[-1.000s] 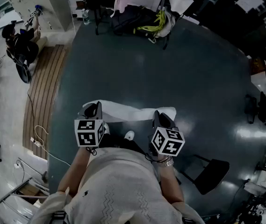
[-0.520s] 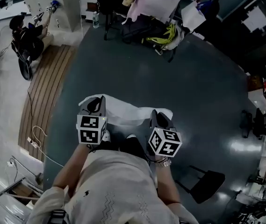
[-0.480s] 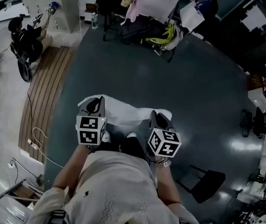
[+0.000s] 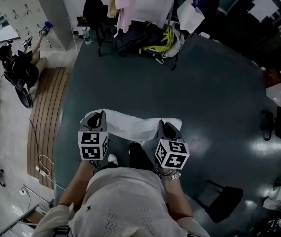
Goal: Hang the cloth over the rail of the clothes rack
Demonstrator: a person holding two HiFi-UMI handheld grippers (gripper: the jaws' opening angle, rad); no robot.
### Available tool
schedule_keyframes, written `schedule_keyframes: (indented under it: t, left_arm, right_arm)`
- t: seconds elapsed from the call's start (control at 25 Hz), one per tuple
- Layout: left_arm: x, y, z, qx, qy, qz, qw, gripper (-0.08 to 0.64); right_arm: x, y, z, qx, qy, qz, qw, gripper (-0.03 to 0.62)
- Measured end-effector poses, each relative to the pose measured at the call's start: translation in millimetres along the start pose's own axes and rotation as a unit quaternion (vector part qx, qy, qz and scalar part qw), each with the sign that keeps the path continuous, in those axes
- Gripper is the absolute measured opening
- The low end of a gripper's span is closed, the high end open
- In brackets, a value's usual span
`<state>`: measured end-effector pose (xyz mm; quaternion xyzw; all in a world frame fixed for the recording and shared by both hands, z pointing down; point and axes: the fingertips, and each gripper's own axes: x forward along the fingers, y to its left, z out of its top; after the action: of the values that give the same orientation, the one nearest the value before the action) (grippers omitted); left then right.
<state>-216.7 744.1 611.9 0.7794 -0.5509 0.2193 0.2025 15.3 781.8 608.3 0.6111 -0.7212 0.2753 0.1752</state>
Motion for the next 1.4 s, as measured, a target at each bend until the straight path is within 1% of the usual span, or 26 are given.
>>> schedule_keyframes:
  t: [0.16, 0.24, 0.32, 0.44, 0.56, 0.68, 0.8, 0.96, 1.12, 1.2, 1.4]
  left_arm:
    - [50, -15, 36, -0.006, -0.001, 0.028, 0.9996, 0.017]
    - [73, -26, 57, -0.009, -0.005, 0.033, 0.9994, 0.017]
    - [93, -39, 78, -0.004, -0.012, 0.034, 0.9993, 0.017]
    - [121, -53, 96, 0.006, -0.013, 0.033, 0.9994, 0.017]
    - [149, -54, 107, 0.011, -0.003, 0.031, 0.9995, 0.017]
    - [187, -45, 127, 0.019, -0.004, 0.024, 0.9995, 0.017]
    - [230, -32, 154, 0.03, -0.013, 0.013, 0.9994, 0.017]
    - [292, -8, 193, 0.045, -0.01, -0.01, 0.9989, 0.017]
    - [350, 26, 249, 0.066, -0.009, -0.046, 0.9967, 0.017]
    - [377, 40, 275, 0.072, -0.017, -0.062, 0.9953, 0.017]
    - [439, 65, 341, 0.094, -0.035, -0.079, 0.9918, 0.017]
  right_arm:
    - [31, -52, 45, -0.012, -0.009, -0.001, 1.0, 0.025]
    - [44, -75, 68, -0.014, -0.012, 0.006, 1.0, 0.025]
    - [55, -96, 89, -0.024, -0.018, 0.007, 1.0, 0.025]
    - [75, -118, 106, -0.023, -0.015, 0.004, 1.0, 0.025]
    - [97, -134, 116, -0.013, -0.004, 0.0, 1.0, 0.025]
    - [127, -146, 136, -0.003, -0.001, -0.008, 1.0, 0.025]
    - [161, -154, 160, -0.009, -0.005, -0.021, 1.0, 0.025]
    - [216, -158, 204, -0.01, -0.009, -0.047, 0.999, 0.025]
    - [271, -154, 262, 0.016, -0.022, -0.082, 0.996, 0.025]
    - [292, -152, 292, 0.014, -0.03, -0.096, 0.995, 0.025]
    - [344, -152, 351, 0.012, -0.046, -0.108, 0.993, 0.025]
